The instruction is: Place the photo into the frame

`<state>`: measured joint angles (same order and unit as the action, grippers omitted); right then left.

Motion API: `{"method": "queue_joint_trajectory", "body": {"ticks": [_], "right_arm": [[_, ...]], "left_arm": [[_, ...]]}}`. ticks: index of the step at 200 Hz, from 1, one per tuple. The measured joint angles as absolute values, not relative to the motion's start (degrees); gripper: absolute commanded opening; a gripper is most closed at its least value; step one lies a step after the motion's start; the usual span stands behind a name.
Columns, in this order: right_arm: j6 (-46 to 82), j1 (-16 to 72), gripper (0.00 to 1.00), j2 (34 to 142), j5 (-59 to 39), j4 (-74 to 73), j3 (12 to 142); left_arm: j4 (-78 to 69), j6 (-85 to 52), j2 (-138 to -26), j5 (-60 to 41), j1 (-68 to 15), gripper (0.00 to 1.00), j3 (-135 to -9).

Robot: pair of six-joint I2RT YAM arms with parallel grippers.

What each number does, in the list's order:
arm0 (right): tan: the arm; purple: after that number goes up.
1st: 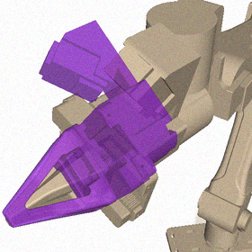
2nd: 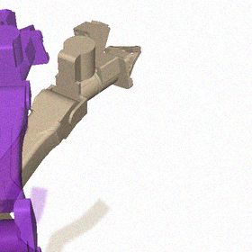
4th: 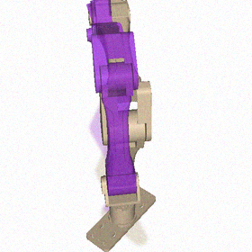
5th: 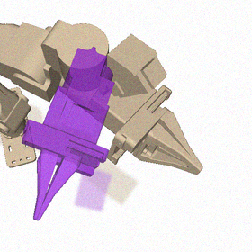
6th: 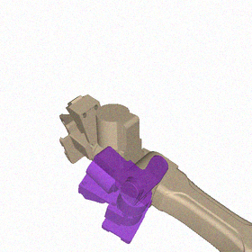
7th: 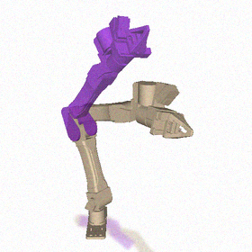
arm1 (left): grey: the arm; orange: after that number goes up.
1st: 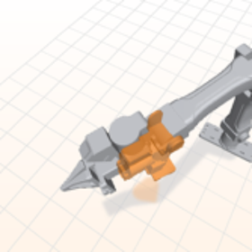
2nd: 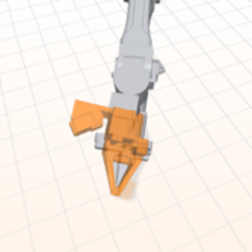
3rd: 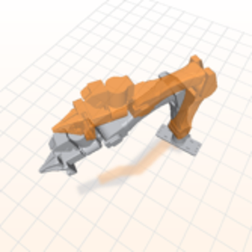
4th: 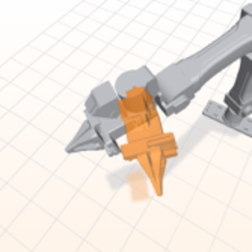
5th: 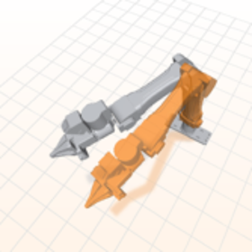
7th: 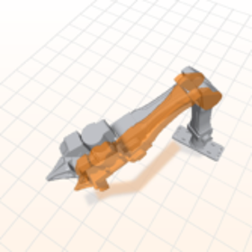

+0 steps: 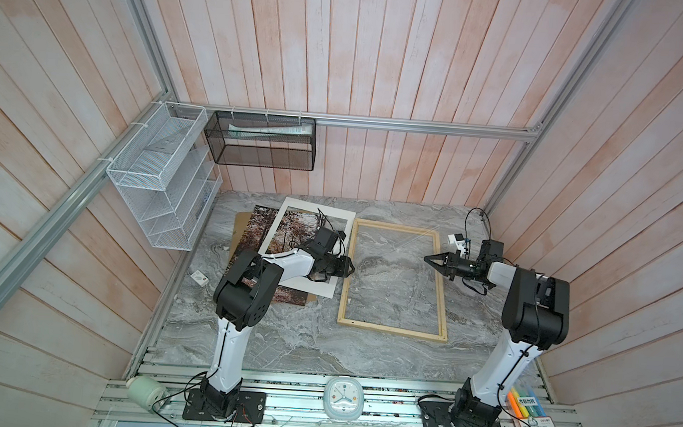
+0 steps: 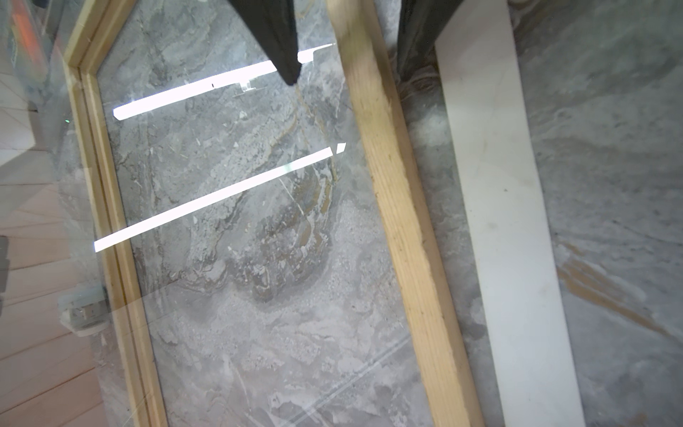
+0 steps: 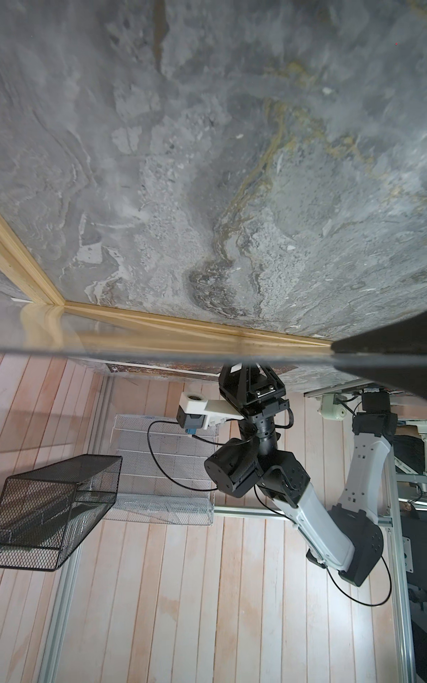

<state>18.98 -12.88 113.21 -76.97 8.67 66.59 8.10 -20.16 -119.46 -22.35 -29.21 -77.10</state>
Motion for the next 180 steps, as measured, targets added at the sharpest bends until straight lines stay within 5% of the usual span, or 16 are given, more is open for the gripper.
{"method": "queue_joint_trajectory", "body": {"ticks": [180], "right_arm": [[18.8,-12.5,0.00,114.2,-76.9,8.6,66.9]], "left_arm": [[8.1,-20.2,-119.5,-23.6,-29.1,0.45,-77.1]]}}
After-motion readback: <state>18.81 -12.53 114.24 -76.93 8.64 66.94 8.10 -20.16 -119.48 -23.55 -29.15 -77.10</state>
